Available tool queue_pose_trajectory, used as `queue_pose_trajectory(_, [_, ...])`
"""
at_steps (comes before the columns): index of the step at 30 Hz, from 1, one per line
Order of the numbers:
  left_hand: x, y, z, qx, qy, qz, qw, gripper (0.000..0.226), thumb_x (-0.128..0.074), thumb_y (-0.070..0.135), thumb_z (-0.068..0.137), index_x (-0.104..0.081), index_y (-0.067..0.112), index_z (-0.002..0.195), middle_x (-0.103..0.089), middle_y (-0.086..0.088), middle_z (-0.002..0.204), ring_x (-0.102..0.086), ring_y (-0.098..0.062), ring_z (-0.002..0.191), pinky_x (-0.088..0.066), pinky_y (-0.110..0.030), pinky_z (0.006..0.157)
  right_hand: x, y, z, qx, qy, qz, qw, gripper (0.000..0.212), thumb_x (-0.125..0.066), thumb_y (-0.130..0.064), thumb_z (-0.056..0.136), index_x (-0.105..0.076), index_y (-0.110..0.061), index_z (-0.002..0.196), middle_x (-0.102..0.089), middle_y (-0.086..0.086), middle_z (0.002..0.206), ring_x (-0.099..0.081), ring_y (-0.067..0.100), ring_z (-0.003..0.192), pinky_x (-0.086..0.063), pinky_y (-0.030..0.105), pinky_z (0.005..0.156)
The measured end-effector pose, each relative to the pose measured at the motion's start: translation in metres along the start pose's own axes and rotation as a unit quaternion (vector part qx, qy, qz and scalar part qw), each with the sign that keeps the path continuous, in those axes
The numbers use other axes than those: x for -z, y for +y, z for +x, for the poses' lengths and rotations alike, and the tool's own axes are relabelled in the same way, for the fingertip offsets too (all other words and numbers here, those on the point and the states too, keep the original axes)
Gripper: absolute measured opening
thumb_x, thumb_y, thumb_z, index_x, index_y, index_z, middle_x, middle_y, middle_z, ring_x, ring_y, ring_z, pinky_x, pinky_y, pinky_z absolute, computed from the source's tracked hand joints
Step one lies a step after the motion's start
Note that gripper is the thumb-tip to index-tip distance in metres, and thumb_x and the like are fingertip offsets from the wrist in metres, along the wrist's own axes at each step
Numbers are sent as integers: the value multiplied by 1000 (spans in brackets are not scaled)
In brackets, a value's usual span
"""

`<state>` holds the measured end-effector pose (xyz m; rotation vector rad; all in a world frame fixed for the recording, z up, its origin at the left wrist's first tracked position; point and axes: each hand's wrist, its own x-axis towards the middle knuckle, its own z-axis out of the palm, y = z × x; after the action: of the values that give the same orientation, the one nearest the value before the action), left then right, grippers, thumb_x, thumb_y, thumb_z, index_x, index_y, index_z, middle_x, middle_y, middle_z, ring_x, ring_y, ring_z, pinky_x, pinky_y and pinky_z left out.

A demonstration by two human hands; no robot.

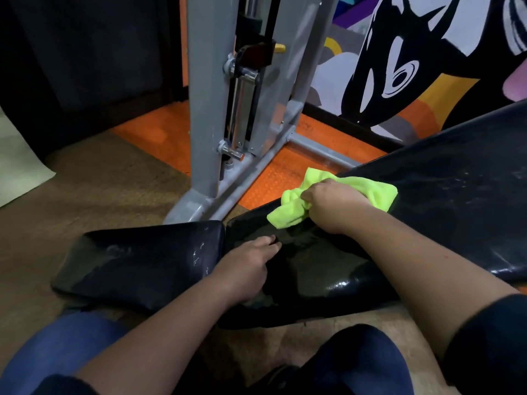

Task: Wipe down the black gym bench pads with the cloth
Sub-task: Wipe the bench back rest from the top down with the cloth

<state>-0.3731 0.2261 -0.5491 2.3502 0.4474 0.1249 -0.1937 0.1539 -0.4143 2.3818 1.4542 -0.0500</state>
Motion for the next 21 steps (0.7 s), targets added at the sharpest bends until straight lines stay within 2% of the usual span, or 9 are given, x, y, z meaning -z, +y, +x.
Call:
queue_pose_trajectory(3, [1, 1, 1, 11, -6, 0, 1000, 66, -41, 4, 90, -35, 37, 147, -20, 19, 158, -18, -10, 147, -24, -36, 118, 7, -3, 10, -18, 33, -8, 999, 36, -41, -8, 86, -63, -17, 112, -63, 7, 106, -54, 26, 105, -54, 40, 79])
queue_pose_trajectory(6, [2, 3, -1, 3, -3, 10, 1000, 66, -42, 3, 90, -35, 35, 147, -21, 17, 159, -20, -11, 146, -25, -36, 117, 5, -9, 12, 7, 28, -23, 999, 32, -42, -9, 86, -63, -17, 108, -64, 6, 105, -55, 26, 101, -55, 42, 81])
queue_pose_trajectory(9, [5, 6, -3, -10, 4, 14, 1000, 64, -42, 3, 91, -36, 32, 147, -22, 15, 159, -21, -13, 146, -26, -36, 117, 3, -2, 10, 5, 6, -1, 1000, 37, -41, -9, 85, -63, -19, 114, -64, 7, 109, -56, 26, 104, -55, 43, 83])
queue_pose_trajectory(12, [8, 9, -3, -4, -5, 18, 1000, 64, -39, 3, 93, -33, 32, 149, -18, 14, 160, -18, -13, 146, -23, -35, 118, 7, -9, 22, -18, 35, -9, 999, 39, -42, -8, 88, -61, -15, 120, -63, 11, 110, -57, 29, 105, -53, 39, 80])
queue_pose_trajectory(16, [7, 9, -3, -9, 0, 23, 1000, 65, -40, 3, 91, -32, 32, 149, -19, 13, 160, -20, -14, 146, -23, -33, 118, -3, -14, 21, 39, 3, -23, 999, 35, -41, -10, 86, -62, -18, 113, -64, 7, 110, -56, 28, 108, -51, 38, 79])
queue_pose_trajectory(18, [5, 7, -3, -14, 2, 28, 1000, 67, -41, 2, 90, -31, 31, 149, -19, 12, 160, -21, -15, 146, -25, -33, 117, -1, -9, 24, 19, -6, -1, 1000, 37, -41, -11, 86, -62, -19, 115, -63, 8, 109, -56, 28, 107, -53, 40, 81])
queue_pose_trajectory(21, [4, 7, -2, -25, 5, 34, 999, 67, -41, 2, 90, -31, 30, 150, -19, 10, 160, -23, -16, 145, -25, -32, 117, 4, -18, 33, -2, 18, -16, 1000, 32, -42, -10, 89, -61, -15, 114, -62, 8, 106, -55, 27, 101, -50, 38, 75])
